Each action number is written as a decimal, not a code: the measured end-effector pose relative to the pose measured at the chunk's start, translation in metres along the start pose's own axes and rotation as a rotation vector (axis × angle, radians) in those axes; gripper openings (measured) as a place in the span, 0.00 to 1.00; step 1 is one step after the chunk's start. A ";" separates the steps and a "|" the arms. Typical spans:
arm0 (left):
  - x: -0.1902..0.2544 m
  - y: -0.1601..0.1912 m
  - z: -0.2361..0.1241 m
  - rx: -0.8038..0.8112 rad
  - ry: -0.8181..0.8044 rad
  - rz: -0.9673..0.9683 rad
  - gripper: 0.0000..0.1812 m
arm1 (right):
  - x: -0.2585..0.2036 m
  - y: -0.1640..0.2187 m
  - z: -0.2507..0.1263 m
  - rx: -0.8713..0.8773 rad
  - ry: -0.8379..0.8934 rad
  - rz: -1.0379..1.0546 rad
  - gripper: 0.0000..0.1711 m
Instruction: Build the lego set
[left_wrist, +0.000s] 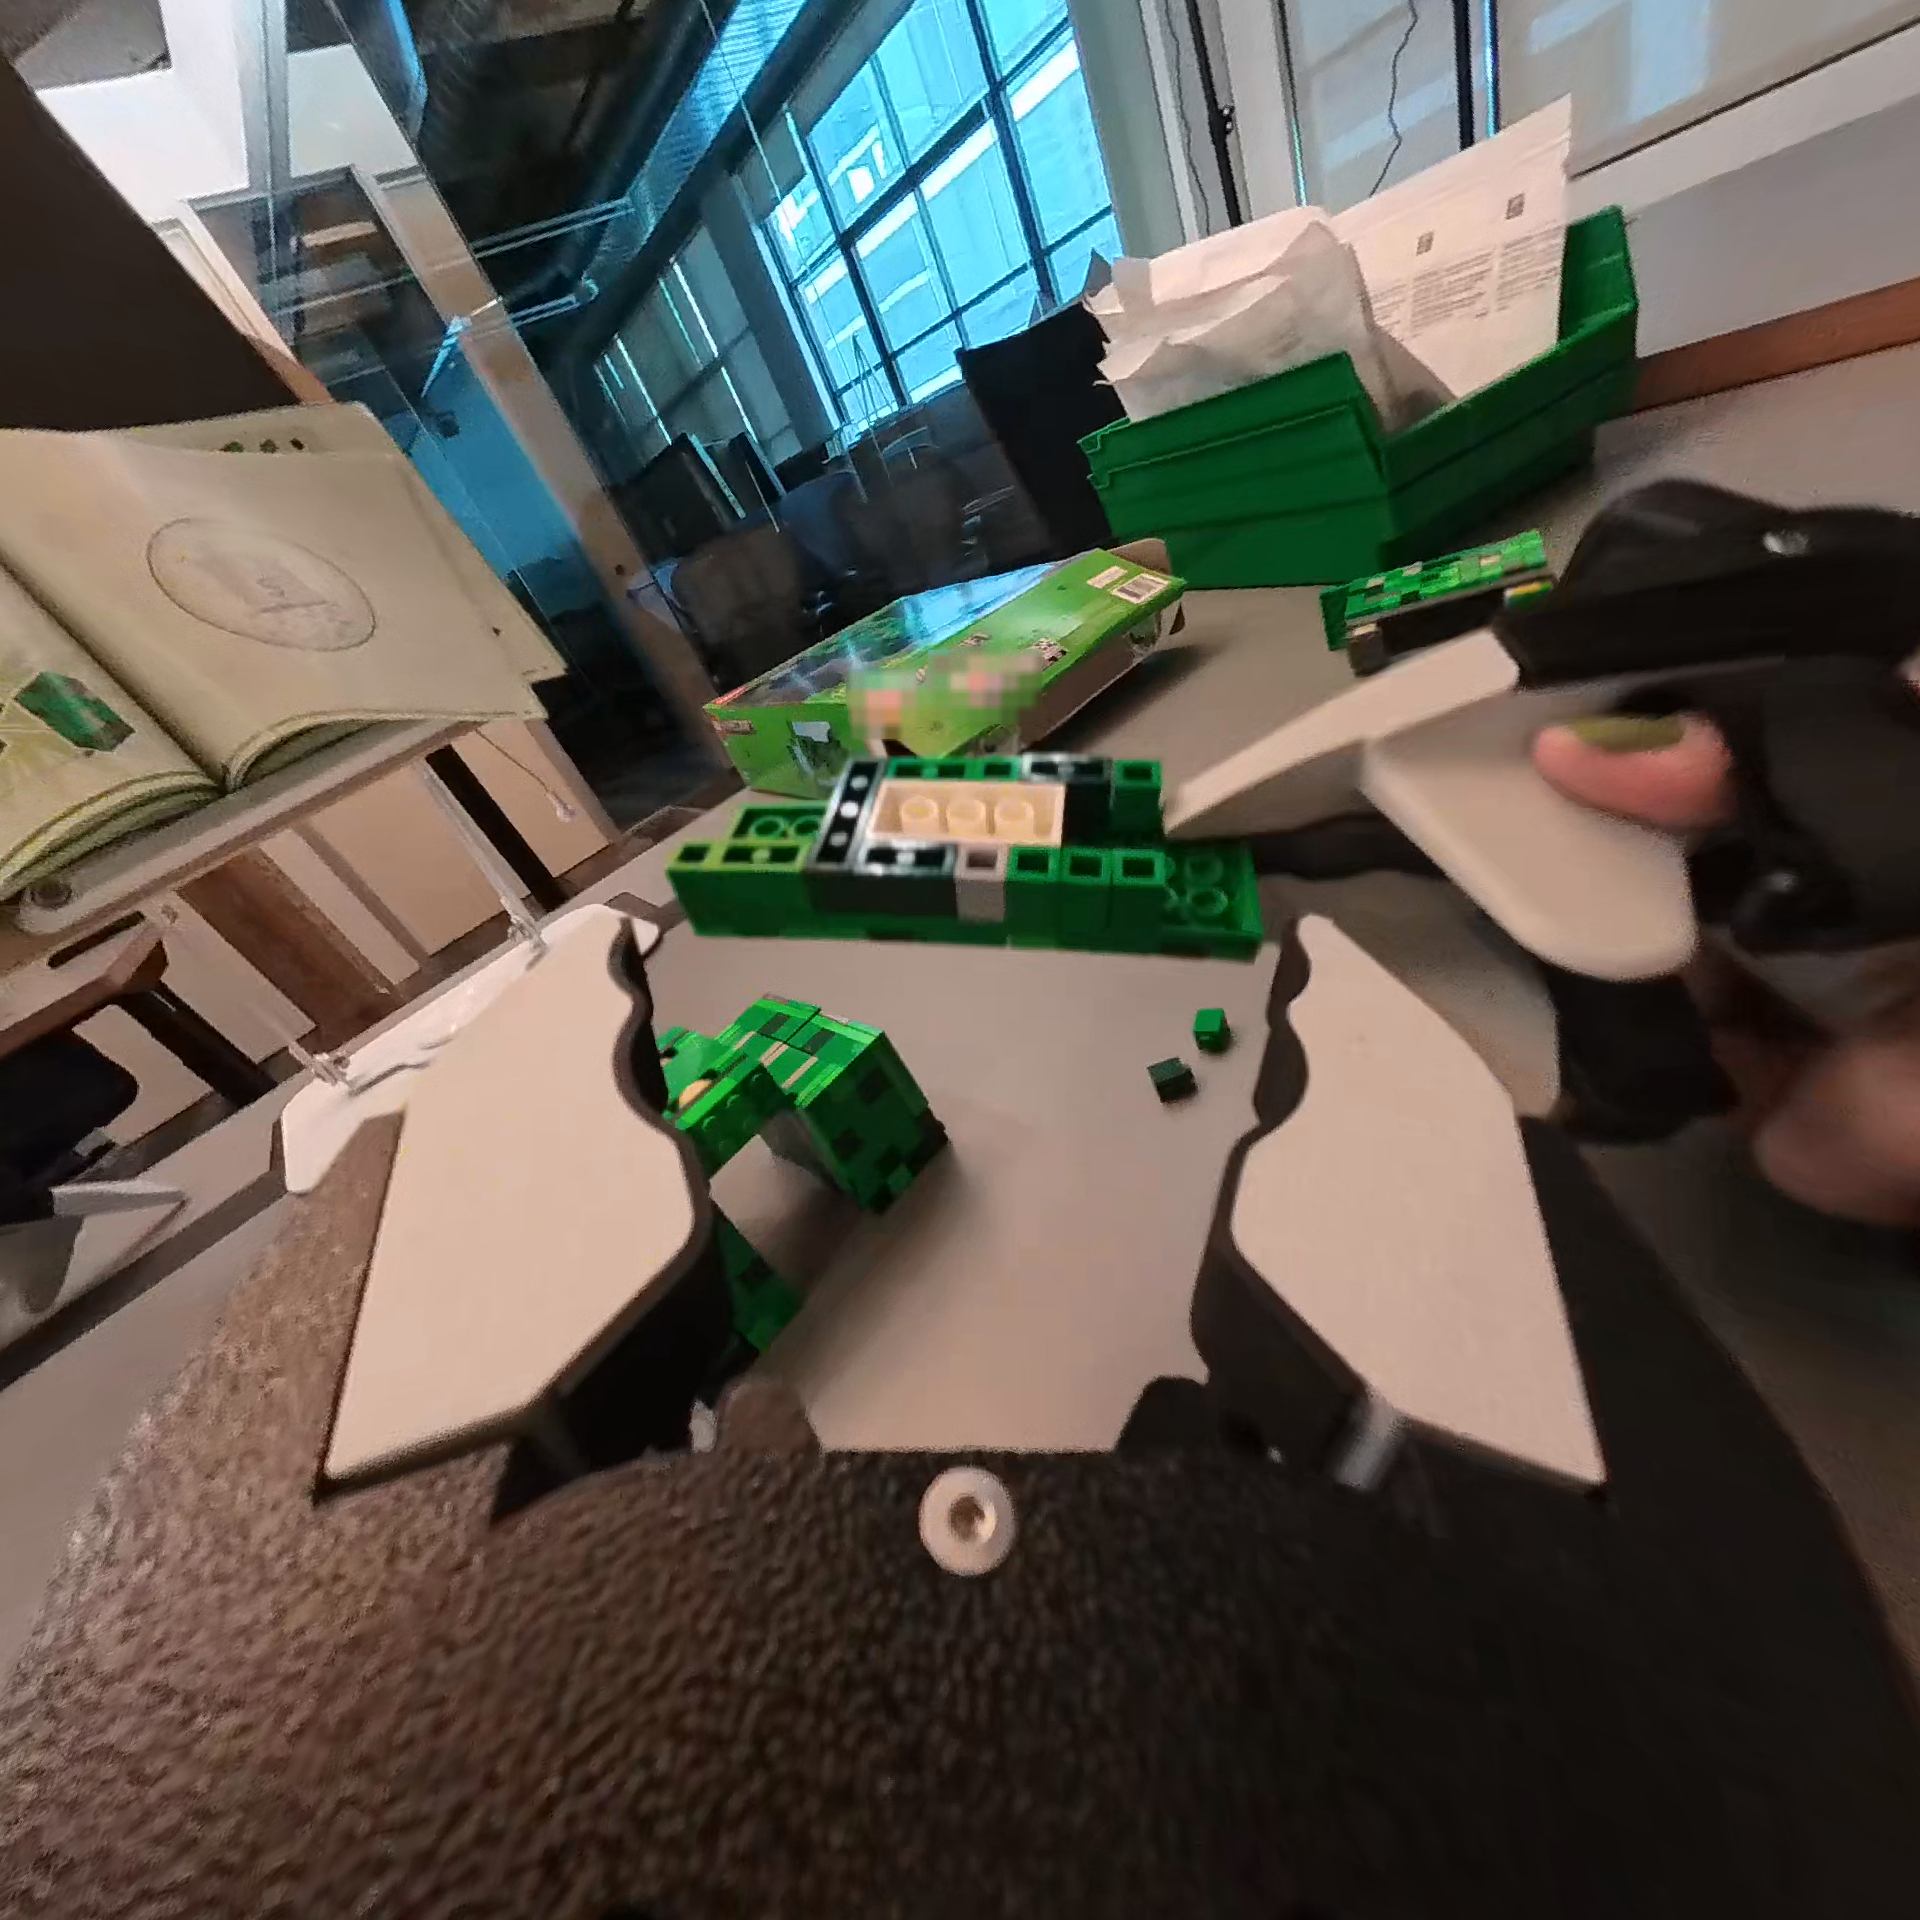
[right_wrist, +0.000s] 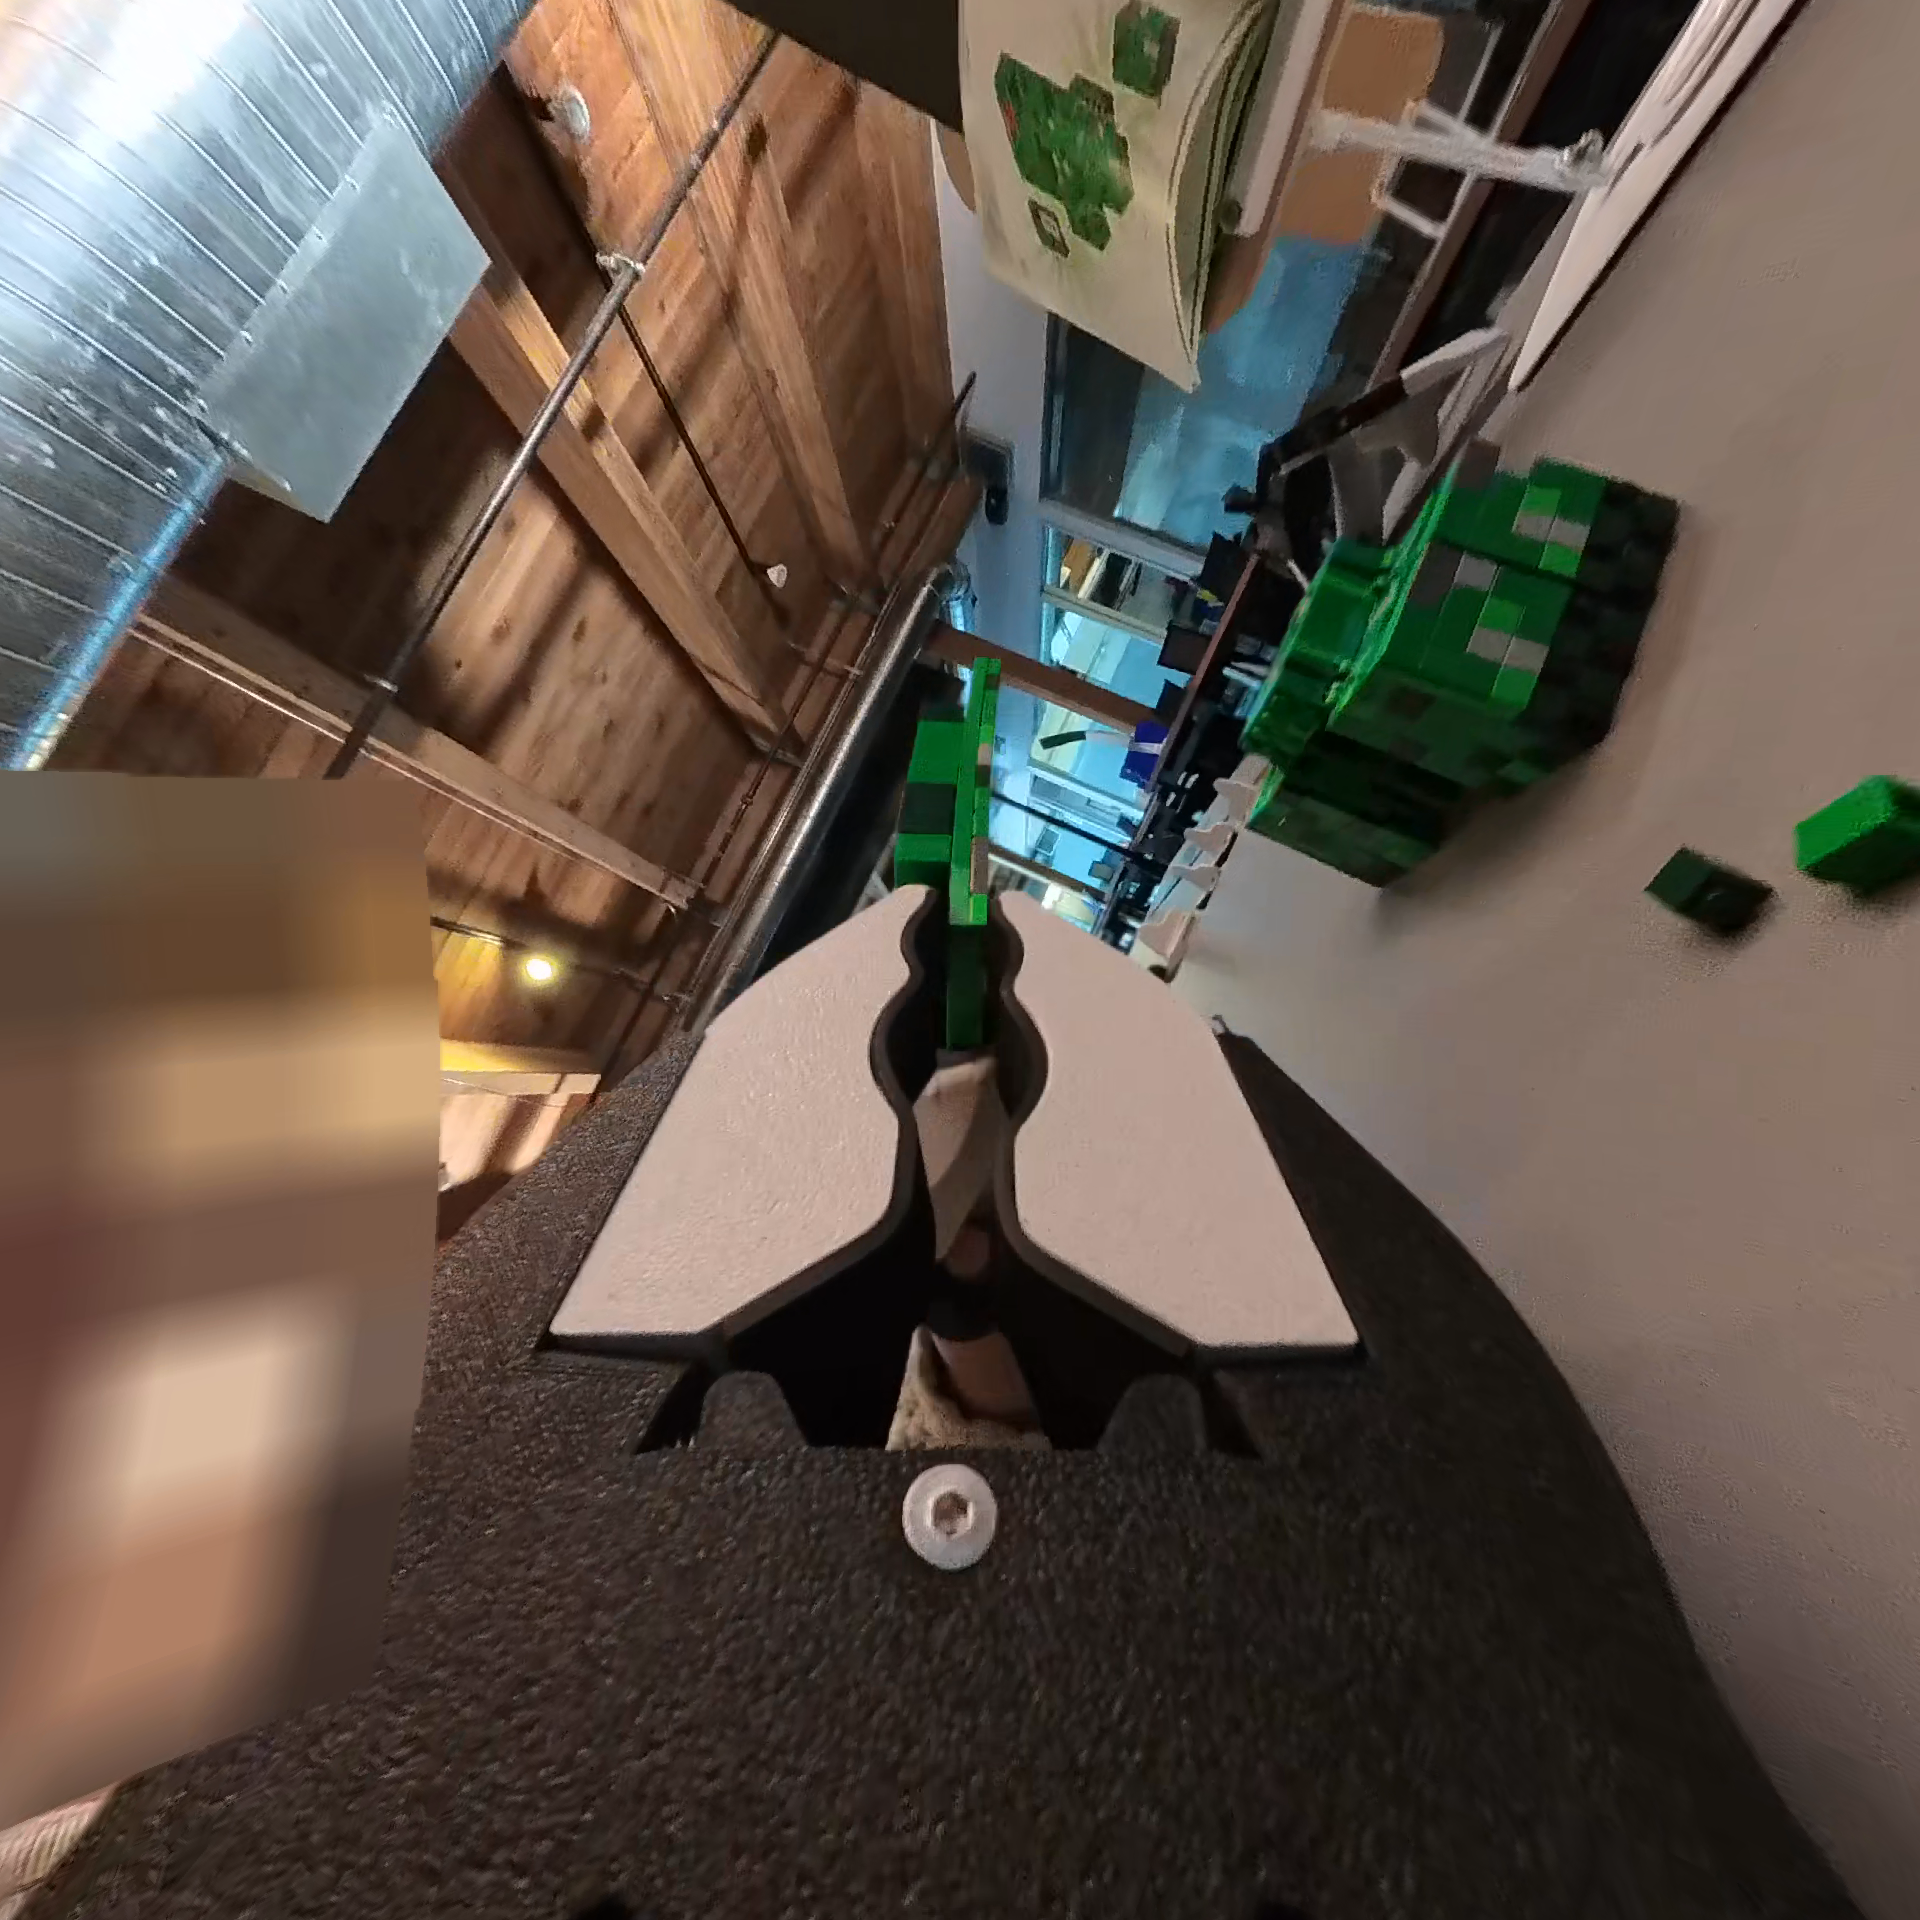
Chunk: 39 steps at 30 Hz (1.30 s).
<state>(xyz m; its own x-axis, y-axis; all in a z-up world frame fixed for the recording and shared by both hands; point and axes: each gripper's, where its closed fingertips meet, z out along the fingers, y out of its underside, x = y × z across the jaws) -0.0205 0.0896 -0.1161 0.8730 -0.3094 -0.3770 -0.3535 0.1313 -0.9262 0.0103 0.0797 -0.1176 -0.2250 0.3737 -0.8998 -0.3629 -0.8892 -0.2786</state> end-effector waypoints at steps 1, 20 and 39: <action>-0.001 0.000 0.001 -0.005 0.001 -0.021 0.63 | 0.001 0.004 0.001 -0.010 -0.002 0.014 0.03; -0.001 0.006 0.000 -0.017 0.040 0.024 0.61 | 0.003 0.016 0.003 -0.065 0.007 -0.049 0.05; 0.031 0.024 -0.040 -0.042 0.621 -0.154 0.61 | 0.094 -0.029 -0.047 -1.329 0.241 -1.301 0.12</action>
<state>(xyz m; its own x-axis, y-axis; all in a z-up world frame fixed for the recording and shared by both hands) -0.0154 0.0453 -0.1505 0.5622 -0.8113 -0.1603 -0.2634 0.0081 -0.9647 0.0422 0.1285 -0.2102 -0.2630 0.9620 0.0736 0.6948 0.2418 -0.6773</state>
